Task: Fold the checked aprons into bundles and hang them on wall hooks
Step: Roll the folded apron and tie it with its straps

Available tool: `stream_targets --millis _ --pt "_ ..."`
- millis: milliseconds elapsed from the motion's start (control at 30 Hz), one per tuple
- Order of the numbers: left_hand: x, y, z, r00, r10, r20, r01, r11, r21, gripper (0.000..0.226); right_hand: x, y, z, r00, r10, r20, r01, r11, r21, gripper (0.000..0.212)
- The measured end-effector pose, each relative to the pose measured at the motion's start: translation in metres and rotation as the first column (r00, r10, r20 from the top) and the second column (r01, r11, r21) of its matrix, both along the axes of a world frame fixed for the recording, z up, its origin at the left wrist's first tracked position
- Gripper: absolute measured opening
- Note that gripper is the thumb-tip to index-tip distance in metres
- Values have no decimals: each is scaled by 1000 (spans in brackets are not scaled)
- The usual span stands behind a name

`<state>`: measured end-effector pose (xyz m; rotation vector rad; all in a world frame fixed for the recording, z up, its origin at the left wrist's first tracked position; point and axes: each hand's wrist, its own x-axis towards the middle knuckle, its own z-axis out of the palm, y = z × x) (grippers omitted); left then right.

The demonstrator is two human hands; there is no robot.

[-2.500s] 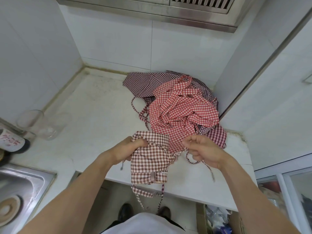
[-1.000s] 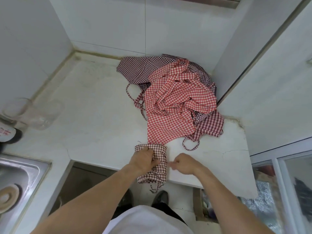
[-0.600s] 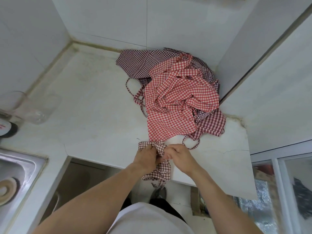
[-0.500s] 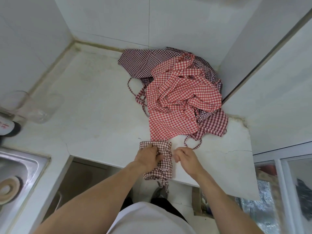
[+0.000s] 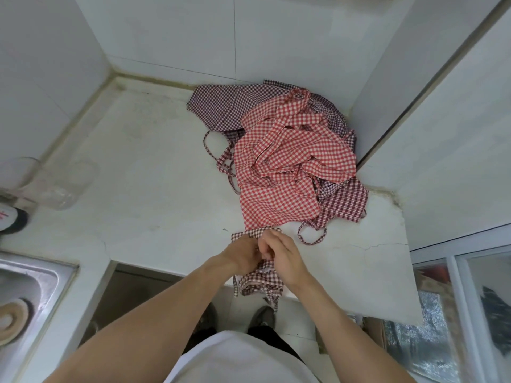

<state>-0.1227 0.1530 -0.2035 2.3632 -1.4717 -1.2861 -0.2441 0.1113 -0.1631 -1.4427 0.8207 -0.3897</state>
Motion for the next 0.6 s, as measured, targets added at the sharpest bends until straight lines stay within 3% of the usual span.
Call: stream_targets --millis 67,200,400,500,600 --pt "3 0 6 999 1 -35 -1 1000 -6 16 0 -3 -4 999 30 -13 -30 999 -11 38" --pt "6 2 8 993 -9 -119 4 999 -43 10 -2 -1 -23 970 95 -223 -117 990 -85 34" --pt "18 3 7 907 294 -302 -316 948 -26 29 -5 -10 -42 929 93 -359 -147 981 -125 32" --pt "26 2 12 895 299 -331 -322 947 -13 30 -5 -12 -40 922 128 -366 -168 983 -78 33" --pt "29 4 16 889 262 -377 -282 959 3 30 -5 -16 -36 943 123 -310 -96 990 100 31"
